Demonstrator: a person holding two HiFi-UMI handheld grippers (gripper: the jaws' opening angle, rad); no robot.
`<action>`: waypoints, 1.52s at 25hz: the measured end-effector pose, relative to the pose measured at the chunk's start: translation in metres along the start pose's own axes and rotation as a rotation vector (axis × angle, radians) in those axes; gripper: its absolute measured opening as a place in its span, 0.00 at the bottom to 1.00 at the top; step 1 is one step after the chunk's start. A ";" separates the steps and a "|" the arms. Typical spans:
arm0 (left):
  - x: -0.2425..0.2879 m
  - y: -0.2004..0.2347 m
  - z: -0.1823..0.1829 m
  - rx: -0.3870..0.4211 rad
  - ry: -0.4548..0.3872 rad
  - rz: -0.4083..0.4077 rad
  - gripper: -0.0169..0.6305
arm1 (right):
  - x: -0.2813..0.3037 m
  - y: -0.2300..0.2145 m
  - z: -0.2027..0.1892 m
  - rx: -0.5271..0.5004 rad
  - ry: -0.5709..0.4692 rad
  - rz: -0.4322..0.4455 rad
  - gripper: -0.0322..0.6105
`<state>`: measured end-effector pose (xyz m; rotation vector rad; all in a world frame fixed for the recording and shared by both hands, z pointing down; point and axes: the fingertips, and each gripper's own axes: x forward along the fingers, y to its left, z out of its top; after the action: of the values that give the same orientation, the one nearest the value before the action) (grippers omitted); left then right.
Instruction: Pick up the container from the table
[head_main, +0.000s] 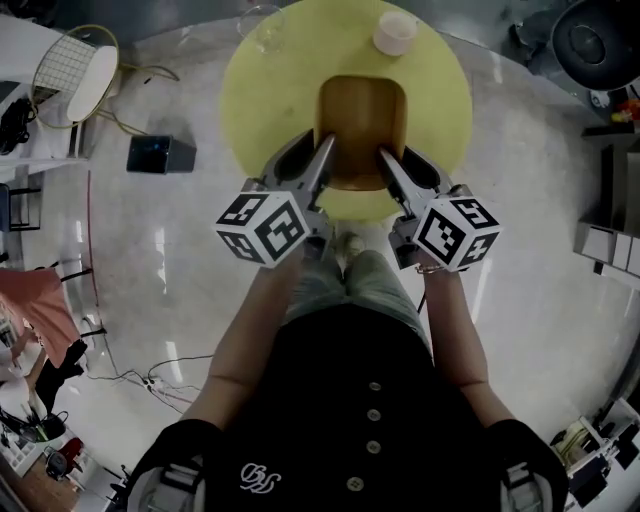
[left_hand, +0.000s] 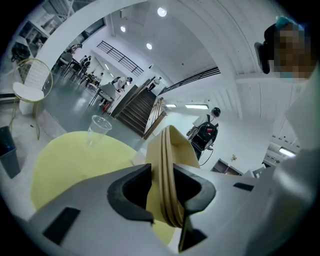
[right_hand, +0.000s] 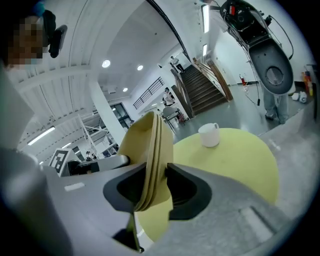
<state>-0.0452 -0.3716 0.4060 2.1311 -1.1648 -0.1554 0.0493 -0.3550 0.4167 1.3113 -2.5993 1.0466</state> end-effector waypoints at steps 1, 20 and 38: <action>0.000 -0.003 0.006 0.009 -0.012 -0.006 0.20 | 0.000 0.002 0.007 -0.001 -0.015 0.011 0.21; -0.034 -0.046 0.075 0.119 -0.184 -0.080 0.20 | -0.017 0.062 0.073 -0.126 -0.147 0.105 0.21; -0.062 -0.077 0.109 0.217 -0.294 -0.137 0.20 | -0.035 0.098 0.098 -0.192 -0.261 0.168 0.21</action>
<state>-0.0727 -0.3526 0.2629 2.4420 -1.2466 -0.4349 0.0248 -0.3477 0.2759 1.2794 -2.9569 0.6577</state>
